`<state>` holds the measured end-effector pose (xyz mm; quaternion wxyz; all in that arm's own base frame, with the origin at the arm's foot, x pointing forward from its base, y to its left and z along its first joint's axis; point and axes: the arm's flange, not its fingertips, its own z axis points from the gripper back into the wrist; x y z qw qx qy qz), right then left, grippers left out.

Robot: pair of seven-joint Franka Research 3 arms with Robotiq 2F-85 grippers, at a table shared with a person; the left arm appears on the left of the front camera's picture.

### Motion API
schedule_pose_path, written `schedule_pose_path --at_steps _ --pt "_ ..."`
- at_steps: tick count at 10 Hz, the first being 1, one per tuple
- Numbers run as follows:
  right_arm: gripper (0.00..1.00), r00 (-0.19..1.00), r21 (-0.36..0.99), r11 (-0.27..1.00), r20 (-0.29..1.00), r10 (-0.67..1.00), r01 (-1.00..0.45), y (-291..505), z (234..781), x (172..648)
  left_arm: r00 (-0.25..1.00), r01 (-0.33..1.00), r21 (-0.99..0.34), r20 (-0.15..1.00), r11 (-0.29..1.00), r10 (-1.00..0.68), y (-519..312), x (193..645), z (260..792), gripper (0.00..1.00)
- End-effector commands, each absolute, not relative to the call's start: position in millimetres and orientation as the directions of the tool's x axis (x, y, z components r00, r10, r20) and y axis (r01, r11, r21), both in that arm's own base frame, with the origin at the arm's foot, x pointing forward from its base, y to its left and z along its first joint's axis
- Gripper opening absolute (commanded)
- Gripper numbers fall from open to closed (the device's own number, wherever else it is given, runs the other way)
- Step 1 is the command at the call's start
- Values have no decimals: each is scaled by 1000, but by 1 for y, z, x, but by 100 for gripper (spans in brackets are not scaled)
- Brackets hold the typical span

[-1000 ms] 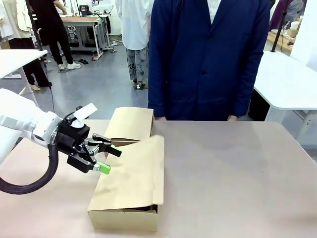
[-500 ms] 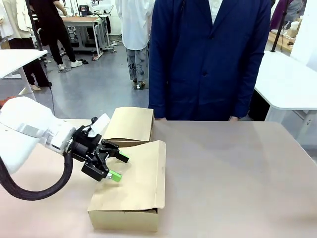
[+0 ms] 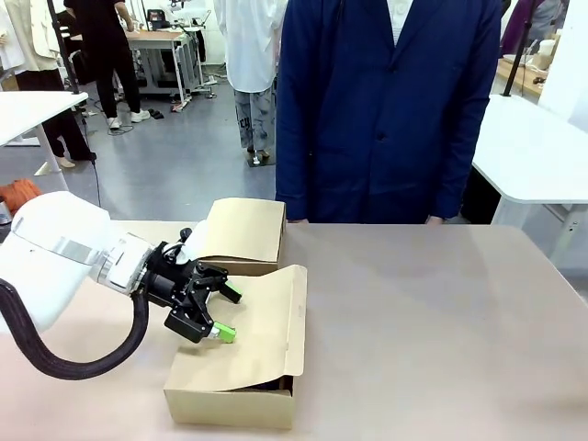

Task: Place items inside the box.
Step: Close the lid of the Mailer Box closest to the robot.

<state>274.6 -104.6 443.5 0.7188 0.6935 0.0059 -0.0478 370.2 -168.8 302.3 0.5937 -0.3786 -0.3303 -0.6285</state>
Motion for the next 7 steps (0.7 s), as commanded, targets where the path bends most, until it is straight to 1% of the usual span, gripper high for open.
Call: schedule_pose_path --at_steps 1,3,4,5,6,7 --pt "100 994 996 18 -87 -64 88 -105 450 276 -8 999 -17 868 -46 -496 -143 275 288 100" --pt "100 994 996 18 -87 -64 88 -105 450 276 48 999 -49 909 9 -414 -125 283 321 100" --pt "100 994 996 18 -87 -64 88 -105 450 276 137 991 -127 921 52 -365 -107 284 345 100" --pt "100 994 996 18 -87 -64 88 -105 450 276 272 962 -260 914 82 -300 -84 288 376 100" --pt "100 994 996 18 -87 -64 88 -105 450 276 415 910 -399 884 117 -216 -51 291 402 100" --pt "100 994 996 18 -87 -64 88 -105 450 276 606 794 -589 787 151 -114 -14 295 426 100"
